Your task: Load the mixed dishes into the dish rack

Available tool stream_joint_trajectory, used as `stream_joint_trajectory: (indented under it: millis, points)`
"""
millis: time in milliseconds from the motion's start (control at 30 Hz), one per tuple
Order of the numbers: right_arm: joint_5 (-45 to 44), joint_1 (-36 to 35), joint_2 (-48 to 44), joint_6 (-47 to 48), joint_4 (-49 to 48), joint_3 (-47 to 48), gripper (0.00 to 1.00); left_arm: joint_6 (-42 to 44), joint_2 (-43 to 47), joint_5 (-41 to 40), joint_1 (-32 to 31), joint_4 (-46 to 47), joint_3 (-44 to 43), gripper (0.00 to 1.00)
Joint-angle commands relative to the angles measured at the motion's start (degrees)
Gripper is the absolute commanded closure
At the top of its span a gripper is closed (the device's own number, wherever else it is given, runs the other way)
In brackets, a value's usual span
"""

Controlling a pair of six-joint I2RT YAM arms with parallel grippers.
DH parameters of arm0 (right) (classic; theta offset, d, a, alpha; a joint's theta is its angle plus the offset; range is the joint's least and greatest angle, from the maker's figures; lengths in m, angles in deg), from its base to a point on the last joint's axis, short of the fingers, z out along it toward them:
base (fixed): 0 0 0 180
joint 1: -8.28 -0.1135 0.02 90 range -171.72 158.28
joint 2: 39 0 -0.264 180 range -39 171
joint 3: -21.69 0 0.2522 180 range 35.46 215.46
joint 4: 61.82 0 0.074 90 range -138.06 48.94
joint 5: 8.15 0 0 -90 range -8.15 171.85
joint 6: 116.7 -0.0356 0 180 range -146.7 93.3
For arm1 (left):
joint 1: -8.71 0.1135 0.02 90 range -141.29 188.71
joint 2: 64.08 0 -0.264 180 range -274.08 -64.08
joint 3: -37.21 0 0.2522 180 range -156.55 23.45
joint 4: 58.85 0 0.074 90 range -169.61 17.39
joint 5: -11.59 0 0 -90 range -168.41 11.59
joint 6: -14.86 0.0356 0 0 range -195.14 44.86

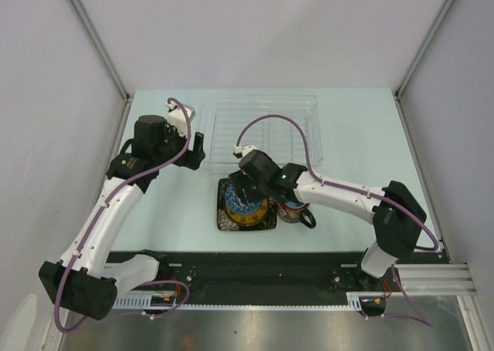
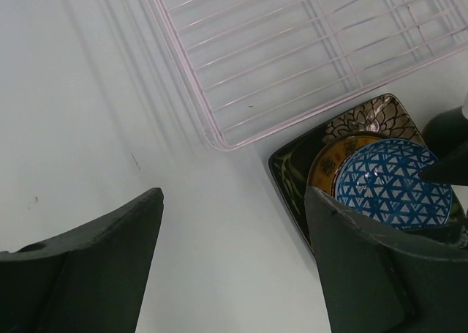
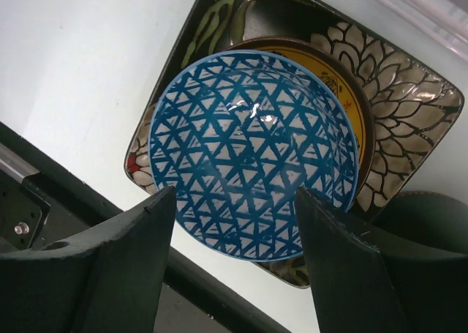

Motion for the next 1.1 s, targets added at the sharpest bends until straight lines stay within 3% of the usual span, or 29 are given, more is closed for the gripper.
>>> stream_joint_trajectory:
  millis: [0, 300, 567, 900, 1067]
  points:
    - [-0.69, -0.84, 0.06, -1.70, -0.47, 1.03, 0.28, 1.88, 1.83, -0.29, 0.26, -0.22, 0.17, 0.16]
    - [-4.38, -2.51, -3.36, 0.76, 0.23, 1.03, 0.26, 1.44, 1.31, 0.49, 0.26, 1.27, 1.58, 0.16]
    - [-14.93, -2.25, -3.81, 3.49, 1.82, 1.03, 0.25, 1.53, 1.13, -0.47, 0.26, 2.15, 2.55, 0.16]
    - [-13.71, -0.14, 1.55, 3.40, 0.15, 0.94, 0.28, 1.97, 1.22, -1.17, 0.26, 2.68, 2.99, 0.17]
    - [-12.30, 0.13, 3.40, 2.70, -0.99, 0.24, 0.37, 2.06, 1.66, -1.44, 0.17, 2.68, 3.16, 0.16]
